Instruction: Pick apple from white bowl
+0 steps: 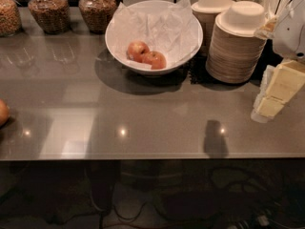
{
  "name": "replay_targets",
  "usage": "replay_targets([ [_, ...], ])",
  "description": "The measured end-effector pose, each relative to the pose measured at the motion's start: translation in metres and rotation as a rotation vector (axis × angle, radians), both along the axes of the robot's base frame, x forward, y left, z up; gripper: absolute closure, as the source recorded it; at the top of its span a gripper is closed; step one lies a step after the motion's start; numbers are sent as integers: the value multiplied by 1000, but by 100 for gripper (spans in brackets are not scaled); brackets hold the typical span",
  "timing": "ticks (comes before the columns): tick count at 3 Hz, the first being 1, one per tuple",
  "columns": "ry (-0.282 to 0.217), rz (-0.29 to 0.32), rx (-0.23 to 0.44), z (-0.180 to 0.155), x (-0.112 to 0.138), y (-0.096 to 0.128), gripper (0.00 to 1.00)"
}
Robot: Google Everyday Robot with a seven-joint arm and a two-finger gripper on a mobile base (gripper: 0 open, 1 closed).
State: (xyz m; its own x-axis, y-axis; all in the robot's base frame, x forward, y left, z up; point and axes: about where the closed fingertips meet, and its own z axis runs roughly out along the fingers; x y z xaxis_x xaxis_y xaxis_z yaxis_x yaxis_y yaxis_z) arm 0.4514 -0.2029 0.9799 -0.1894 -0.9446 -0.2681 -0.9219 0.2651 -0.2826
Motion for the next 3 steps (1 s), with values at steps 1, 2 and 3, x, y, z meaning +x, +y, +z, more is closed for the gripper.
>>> replay_targets([
  [1,-96,41,123,4,33,34,0],
  [2,-181,85,208,11,73,70,0],
  [3,-253,146,290,19,138,135,0],
])
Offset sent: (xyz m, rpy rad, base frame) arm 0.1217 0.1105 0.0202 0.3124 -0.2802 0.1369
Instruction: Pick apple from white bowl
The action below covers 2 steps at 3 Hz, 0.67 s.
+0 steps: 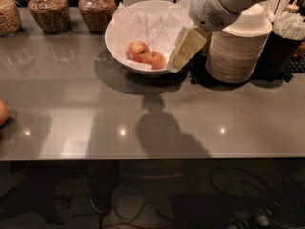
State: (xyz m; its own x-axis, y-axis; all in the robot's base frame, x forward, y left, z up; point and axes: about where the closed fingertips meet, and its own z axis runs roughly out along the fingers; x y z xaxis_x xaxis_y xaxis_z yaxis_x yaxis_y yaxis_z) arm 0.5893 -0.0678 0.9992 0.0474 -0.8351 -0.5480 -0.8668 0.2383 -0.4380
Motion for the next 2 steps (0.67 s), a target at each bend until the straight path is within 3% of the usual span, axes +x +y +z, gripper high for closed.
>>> replay_targets([
  [1,0,0,0,0,0,0,0],
  [2,-33,-14,-12,-3,8,1,0],
])
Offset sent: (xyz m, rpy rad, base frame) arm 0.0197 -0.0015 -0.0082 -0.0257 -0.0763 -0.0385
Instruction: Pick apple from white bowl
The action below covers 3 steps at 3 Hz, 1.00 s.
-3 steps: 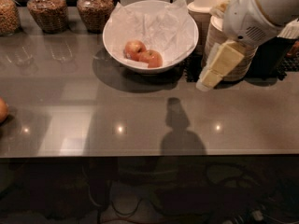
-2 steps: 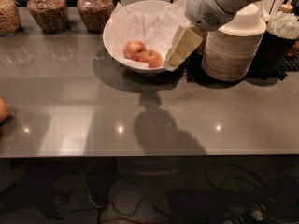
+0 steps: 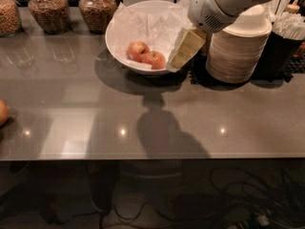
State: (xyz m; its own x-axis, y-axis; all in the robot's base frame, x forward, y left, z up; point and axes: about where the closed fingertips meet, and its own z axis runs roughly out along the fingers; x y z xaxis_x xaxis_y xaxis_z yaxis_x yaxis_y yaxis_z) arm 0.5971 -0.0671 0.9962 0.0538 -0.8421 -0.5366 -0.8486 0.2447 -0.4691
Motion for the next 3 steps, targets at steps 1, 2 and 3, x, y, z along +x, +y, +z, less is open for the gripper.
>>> replay_targets([
  [1,-39,-12,8,-9,25,4,0],
  [2,-64,-20,20,-15,51,10,0],
  [3,-76,-26,39,-21,73,16,0],
])
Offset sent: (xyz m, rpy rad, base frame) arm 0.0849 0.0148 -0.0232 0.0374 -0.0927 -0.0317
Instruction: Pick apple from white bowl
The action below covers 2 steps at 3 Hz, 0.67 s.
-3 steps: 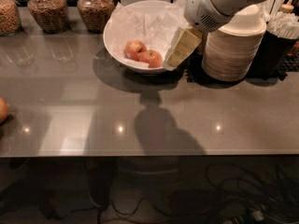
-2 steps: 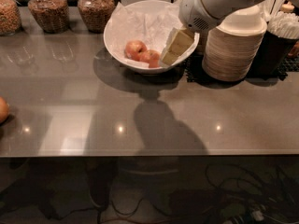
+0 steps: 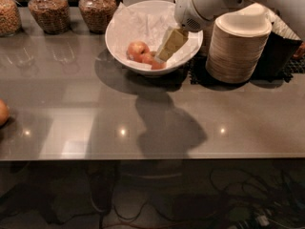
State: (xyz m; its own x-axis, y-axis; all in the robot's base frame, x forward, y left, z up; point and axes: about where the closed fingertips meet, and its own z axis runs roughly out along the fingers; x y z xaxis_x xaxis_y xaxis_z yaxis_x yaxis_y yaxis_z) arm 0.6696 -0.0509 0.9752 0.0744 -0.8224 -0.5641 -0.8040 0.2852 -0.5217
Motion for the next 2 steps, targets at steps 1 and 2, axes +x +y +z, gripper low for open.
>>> replay_targets([
  [1,-2,-3,16,-6,14,5,10],
  [2,10,-2,29,-15,24,10,33],
])
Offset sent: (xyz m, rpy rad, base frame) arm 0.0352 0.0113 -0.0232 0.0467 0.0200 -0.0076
